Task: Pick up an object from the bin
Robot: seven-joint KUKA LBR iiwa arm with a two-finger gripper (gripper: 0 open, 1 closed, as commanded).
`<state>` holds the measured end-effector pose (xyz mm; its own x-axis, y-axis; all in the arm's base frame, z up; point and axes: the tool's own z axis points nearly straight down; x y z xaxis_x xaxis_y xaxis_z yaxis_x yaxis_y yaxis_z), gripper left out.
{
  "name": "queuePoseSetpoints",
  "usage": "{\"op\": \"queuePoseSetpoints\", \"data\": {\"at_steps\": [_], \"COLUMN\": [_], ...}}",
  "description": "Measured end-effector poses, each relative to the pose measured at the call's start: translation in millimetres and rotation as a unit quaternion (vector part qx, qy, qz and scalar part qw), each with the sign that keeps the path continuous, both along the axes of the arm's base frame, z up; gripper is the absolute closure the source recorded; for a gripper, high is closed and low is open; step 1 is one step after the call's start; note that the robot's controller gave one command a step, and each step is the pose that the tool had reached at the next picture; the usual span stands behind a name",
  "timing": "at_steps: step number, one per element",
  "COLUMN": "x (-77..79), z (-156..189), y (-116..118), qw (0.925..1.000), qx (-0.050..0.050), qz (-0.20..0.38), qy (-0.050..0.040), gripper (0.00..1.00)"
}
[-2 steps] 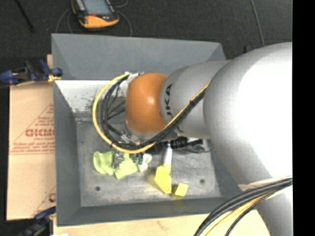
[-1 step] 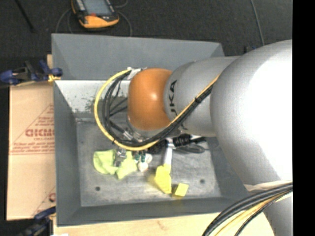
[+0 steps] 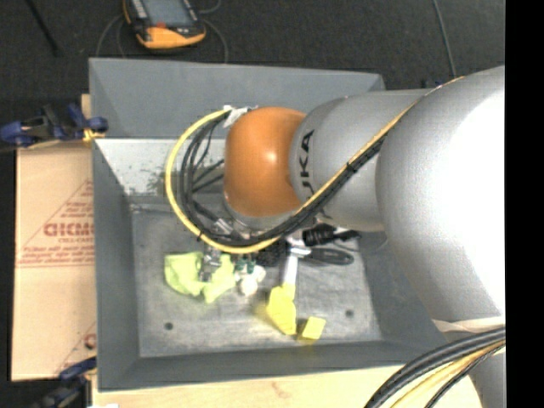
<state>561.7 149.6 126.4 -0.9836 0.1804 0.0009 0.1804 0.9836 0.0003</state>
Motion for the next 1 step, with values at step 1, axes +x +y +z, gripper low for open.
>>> {"op": "queuePoseSetpoints", "data": {"at_steps": [1], "x": [0.0], "z": [17.1], "y": [-0.3], "qw": [1.0], "qx": [0.0], "qz": [0.0], "qy": [0.0], "gripper": [1.0]}}
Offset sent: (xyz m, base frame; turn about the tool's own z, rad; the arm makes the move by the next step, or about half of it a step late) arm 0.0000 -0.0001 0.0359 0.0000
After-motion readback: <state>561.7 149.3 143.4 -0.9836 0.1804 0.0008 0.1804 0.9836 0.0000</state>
